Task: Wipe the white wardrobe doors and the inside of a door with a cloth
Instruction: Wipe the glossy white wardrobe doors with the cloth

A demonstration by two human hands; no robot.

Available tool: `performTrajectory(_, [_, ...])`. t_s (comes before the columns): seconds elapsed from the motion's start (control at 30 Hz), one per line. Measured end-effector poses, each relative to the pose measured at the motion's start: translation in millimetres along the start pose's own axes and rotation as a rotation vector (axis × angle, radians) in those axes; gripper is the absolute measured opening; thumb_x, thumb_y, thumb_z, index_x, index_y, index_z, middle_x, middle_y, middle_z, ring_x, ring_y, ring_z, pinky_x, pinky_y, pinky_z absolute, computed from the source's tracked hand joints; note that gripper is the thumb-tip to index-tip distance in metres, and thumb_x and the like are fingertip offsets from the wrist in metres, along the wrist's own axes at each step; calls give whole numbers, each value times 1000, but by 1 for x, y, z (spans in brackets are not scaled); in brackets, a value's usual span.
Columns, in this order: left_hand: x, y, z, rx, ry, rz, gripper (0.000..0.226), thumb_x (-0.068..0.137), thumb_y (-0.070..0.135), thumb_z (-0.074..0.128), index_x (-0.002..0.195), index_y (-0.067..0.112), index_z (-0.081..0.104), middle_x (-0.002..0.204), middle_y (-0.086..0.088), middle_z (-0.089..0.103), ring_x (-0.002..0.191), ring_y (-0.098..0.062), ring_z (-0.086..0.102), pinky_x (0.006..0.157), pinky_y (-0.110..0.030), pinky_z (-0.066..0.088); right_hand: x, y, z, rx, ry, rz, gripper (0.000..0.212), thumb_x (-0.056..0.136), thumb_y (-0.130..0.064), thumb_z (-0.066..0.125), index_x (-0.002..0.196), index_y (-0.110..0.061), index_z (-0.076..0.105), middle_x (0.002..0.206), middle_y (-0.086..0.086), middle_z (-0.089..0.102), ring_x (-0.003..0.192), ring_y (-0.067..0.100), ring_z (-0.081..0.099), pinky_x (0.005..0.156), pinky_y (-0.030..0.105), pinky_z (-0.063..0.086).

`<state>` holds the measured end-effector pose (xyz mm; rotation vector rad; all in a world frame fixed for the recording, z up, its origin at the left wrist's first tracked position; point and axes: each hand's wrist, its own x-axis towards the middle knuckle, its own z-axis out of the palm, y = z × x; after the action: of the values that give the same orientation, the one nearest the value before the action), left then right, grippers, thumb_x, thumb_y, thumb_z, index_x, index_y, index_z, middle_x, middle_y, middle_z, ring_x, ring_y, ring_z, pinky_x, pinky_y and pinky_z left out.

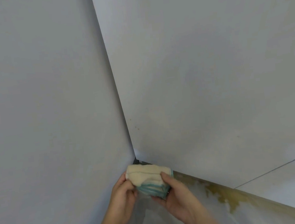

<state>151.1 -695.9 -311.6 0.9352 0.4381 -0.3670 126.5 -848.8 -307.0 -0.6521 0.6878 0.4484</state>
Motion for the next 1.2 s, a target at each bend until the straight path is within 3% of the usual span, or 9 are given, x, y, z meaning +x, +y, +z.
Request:
performTrajectory(0.1, [6,-1,-4,87,-1,-49,31,94,12,46,115,-3,62,111,-20,70,99,-27,68,79,-33,58,3,2,-2,-31,-75,-100,35,87,-7,58,121,2,58,115,23,67,96,32,69,74,39,59])
performTrajectory(0.23, [18,-5,-10,247,86,-96,18,93,-4,52,106,-7,64,104,-26,70,97,-33,67,82,-39,52,14,6,-11,-69,-43,-128,48,72,3,66,119,7,57,113,26,67,96,35,68,74,36,59])
performTrajectory(0.37, [39,-12,-18,241,64,-271,26,90,-13,46,111,-12,61,108,-29,68,104,-39,64,88,-42,52,31,11,-24,-60,10,-89,46,71,6,65,117,7,59,109,25,69,86,30,71,66,31,59])
performTrajectory(0.53, [71,-27,-20,182,254,-362,13,92,-11,48,96,-13,60,90,-24,67,81,-30,63,63,-33,56,71,16,-33,-53,177,-1,27,87,7,58,115,4,59,98,20,72,81,28,67,61,29,55])
performTrajectory(0.67, [103,-38,-19,55,419,-338,8,95,-1,54,95,-6,60,88,-19,64,77,-28,61,53,-31,58,110,18,-28,93,311,30,26,90,3,58,117,3,57,101,21,67,83,27,63,51,25,57])
performTrajectory(0.8, [133,-45,-18,-13,453,-328,24,95,-3,52,119,-6,53,88,-19,59,78,-29,57,69,-39,52,142,23,-23,225,379,33,30,91,-2,62,119,4,56,105,22,65,84,28,63,51,27,57])
performTrajectory(0.97, [144,-54,-17,-68,531,-325,22,97,4,52,117,-7,54,86,-22,59,73,-34,57,34,-34,51,158,31,-25,296,390,38,32,93,-6,61,123,4,55,103,20,65,79,24,62,44,23,54])
performTrajectory(1.13, [143,-54,-3,-178,590,-209,21,95,6,59,112,-7,58,87,-21,61,73,-31,60,38,-30,53,153,23,-17,294,409,-24,28,91,0,60,118,2,56,94,18,63,76,24,60,41,20,51])
performTrajectory(1.2, [137,-50,2,-149,596,-186,16,93,4,61,106,-4,60,85,-20,62,71,-30,60,49,-33,57,146,19,-14,237,407,-15,26,90,1,61,115,2,58,93,18,63,74,23,60,40,19,49])
